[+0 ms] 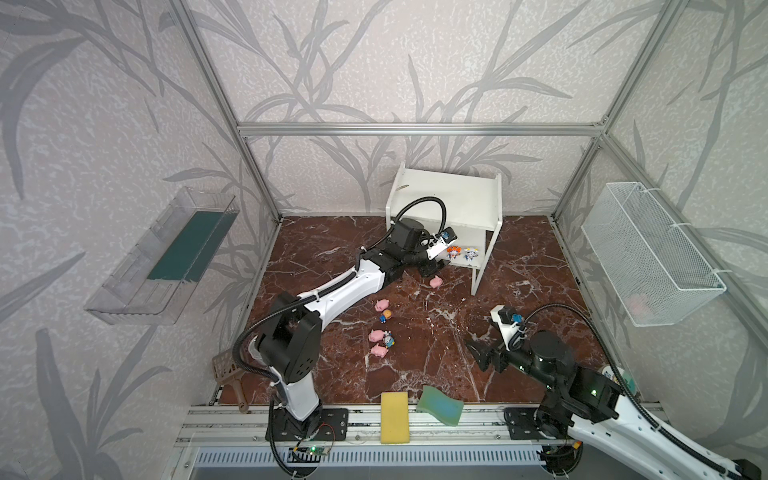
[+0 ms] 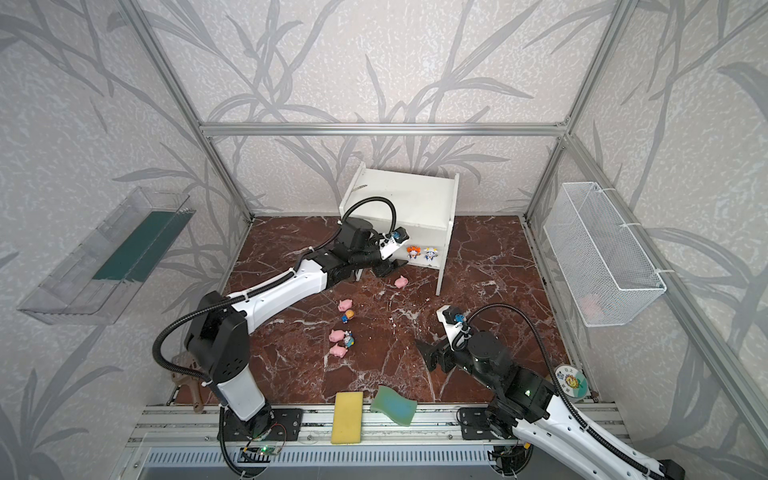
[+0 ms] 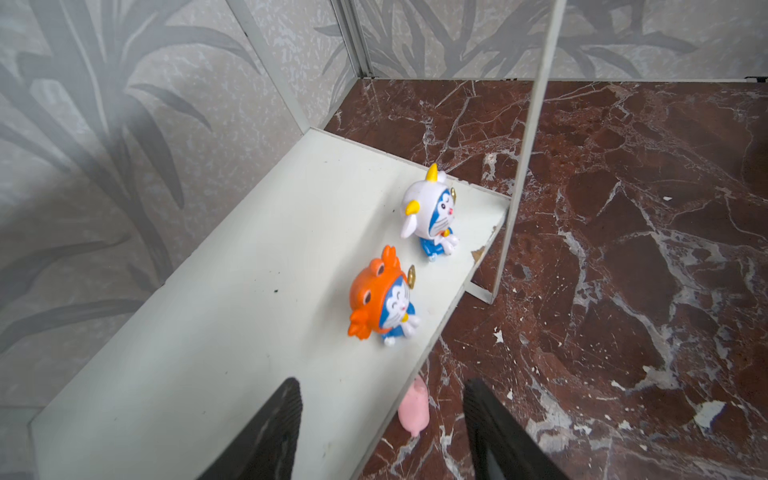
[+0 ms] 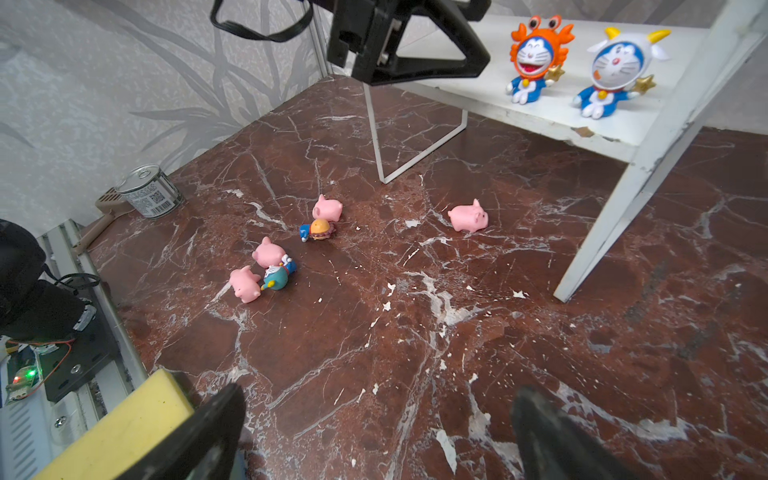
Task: Place and organize the plastic toys onto the shelf
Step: 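Open the left gripper and lift it off the figurine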
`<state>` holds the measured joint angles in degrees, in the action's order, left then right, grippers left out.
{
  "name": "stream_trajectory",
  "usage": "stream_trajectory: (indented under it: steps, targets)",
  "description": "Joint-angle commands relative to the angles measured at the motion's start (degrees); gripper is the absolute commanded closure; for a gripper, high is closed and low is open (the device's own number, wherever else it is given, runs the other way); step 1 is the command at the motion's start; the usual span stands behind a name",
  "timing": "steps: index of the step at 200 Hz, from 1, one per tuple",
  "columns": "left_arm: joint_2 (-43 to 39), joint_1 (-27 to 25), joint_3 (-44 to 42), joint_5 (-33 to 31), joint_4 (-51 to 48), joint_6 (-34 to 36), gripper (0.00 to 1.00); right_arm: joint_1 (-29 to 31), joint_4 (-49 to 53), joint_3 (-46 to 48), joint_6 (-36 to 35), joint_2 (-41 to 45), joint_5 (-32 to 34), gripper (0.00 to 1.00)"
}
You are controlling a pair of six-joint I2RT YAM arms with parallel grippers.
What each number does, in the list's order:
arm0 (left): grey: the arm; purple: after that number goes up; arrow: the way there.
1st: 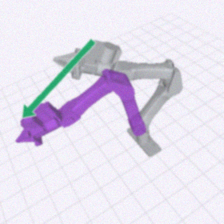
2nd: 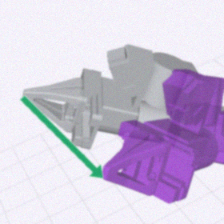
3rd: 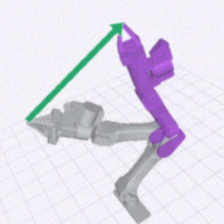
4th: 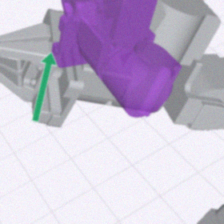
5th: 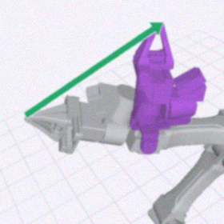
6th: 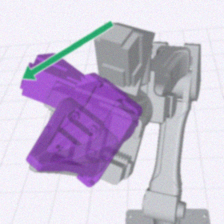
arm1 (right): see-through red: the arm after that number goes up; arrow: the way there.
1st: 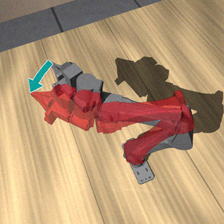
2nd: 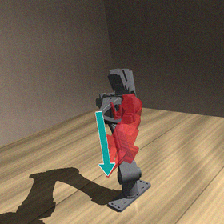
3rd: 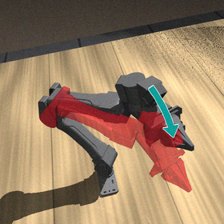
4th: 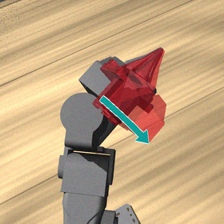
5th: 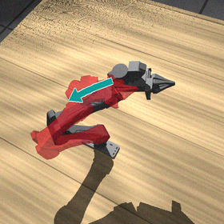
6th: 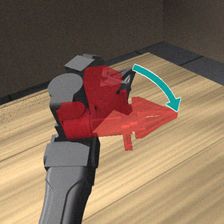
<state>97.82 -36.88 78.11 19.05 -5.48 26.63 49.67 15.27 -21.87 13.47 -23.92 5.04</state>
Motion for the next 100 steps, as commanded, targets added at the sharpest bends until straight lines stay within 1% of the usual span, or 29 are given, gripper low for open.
stream_trajectory:
  steps: [1, 18, 36, 50, 64, 83, 100]
  targets:
    - [-7.41, 0.23, -4.93, -1.58, -0.15, -2.40, 0.35, -0.06, -6.86, 1.07, -0.60, -3.59, -3.44, 0.00]
    - [-12.41, 0.09, -9.04, -3.43, -1.82, -5.46, 0.34, -0.06, -11.07, 1.52, -0.29, -7.78, -5.68, 0.00]
    - [-18.03, -0.27, -14.44, -9.36, -3.12, -10.45, 0.33, -0.03, -14.99, 0.84, -0.28, -13.84, -8.52, 0.01]
    - [-22.99, -0.34, -18.31, -11.66, -6.19, -14.42, 0.30, 0.06, -18.11, 0.30, -0.19, -18.93, -10.52, 0.03]
    - [-28.35, -0.54, -22.37, -14.19, -9.11, -18.00, 0.29, 0.07, -22.53, -0.01, 0.33, -23.89, -11.93, 0.04]
    - [-35.41, -0.78, -27.26, -18.88, -12.09, -25.13, 0.26, 0.37, -27.18, -1.55, 1.01, -31.30, -13.82, 0.08]
    - [-41.14, -0.76, -31.02, -22.92, -14.82, -31.67, 0.23, 1.19, -28.59, -4.38, 0.94, -37.71, -15.50, 0.14]
